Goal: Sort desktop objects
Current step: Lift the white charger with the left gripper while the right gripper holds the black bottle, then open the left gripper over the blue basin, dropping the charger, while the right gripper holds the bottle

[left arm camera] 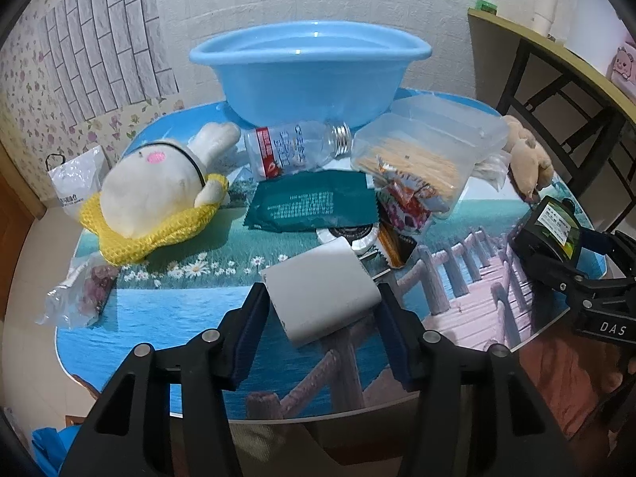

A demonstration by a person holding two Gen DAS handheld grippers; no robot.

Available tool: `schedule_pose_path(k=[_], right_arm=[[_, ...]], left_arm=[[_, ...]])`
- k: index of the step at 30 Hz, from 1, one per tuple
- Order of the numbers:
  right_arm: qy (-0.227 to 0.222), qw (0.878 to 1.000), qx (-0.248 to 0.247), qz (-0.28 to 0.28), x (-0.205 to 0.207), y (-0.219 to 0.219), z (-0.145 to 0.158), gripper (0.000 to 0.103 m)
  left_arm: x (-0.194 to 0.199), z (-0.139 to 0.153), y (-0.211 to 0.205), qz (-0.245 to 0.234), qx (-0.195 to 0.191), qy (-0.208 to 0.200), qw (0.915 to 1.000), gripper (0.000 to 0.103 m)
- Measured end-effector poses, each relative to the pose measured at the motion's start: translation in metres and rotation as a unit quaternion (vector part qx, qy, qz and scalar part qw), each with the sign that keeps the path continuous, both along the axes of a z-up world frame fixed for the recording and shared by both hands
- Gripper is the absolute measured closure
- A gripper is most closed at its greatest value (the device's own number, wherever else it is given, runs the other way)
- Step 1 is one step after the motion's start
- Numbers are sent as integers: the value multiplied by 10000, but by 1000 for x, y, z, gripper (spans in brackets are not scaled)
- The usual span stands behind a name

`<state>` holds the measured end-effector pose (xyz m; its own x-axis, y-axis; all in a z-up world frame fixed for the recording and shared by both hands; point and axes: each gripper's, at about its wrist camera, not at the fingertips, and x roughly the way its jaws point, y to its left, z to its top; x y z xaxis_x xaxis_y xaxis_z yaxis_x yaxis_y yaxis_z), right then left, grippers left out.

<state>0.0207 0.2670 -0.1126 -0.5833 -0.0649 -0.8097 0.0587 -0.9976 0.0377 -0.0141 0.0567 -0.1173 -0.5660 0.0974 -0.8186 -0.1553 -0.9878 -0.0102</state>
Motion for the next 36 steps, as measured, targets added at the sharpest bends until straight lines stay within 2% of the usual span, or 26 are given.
schedule_pose_path(k=[11, 19, 29, 36], right_arm=[[238, 9997, -43, -34, 12, 6, 26, 10], [445, 9990, -104, 24, 13, 2, 52, 10], [693, 9971, -268, 180, -15, -3, 88, 10], [929, 9948, -248, 334, -51, -11, 115, 10]], left_arm=[[2, 39, -1, -32, 108, 367, 9993, 50], [-10, 64, -7, -9, 195, 463, 9987, 50], [-46, 100, -4, -56, 205, 651, 9977, 50], [-89, 116, -2, -144, 190, 735, 9970, 50]])
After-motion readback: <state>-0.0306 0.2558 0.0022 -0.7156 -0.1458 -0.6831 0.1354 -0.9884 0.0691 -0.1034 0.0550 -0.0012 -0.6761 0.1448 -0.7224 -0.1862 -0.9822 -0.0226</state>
